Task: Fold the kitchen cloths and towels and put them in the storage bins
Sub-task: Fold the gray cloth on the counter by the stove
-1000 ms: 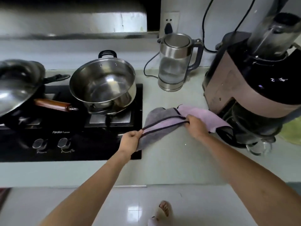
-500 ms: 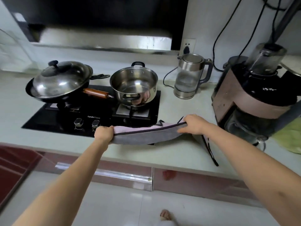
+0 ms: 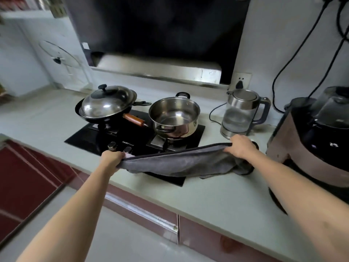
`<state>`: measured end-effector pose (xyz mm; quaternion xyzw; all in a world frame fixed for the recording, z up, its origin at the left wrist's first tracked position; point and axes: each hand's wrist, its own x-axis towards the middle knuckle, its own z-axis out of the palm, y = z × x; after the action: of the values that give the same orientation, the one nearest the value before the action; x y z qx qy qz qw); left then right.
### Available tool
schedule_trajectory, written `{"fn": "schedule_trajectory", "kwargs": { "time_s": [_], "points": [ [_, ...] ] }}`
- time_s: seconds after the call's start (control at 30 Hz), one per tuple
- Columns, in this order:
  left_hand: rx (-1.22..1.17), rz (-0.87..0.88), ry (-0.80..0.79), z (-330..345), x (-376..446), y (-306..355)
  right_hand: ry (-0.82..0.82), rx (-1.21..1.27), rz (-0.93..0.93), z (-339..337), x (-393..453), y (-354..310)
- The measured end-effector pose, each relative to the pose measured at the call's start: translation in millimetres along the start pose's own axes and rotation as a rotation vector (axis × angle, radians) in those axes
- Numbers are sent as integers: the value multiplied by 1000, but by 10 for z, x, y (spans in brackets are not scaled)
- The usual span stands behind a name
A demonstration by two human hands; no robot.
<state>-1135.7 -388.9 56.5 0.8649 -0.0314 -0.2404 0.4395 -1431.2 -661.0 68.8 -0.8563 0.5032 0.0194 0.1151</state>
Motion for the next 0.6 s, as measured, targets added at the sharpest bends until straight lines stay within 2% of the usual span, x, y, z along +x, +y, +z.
{"fn": "schedule_trajectory", "kwargs": {
  "time_s": [0.07,0.1,0.23,0.33,0.47,0.6],
  "points": [
    [6,-56,-24,128,-62,-28,-89,-83,-74,-81,114,76],
    [0,-60,8,165,-85,2,-84,-95,-107,-121,201,107],
    [-96,20,216,34,-72,426,144,33,-239,-525,635,134],
    [-158,84,310,-195,-155,780,203,71,-297,-846,756,69],
    [-197,123,313,-378,-220,890,309,154,-309,-996,694,37],
    [-114,62,320,-291,-265,523,334,148,-321,-658,526,167]
  ]
}}
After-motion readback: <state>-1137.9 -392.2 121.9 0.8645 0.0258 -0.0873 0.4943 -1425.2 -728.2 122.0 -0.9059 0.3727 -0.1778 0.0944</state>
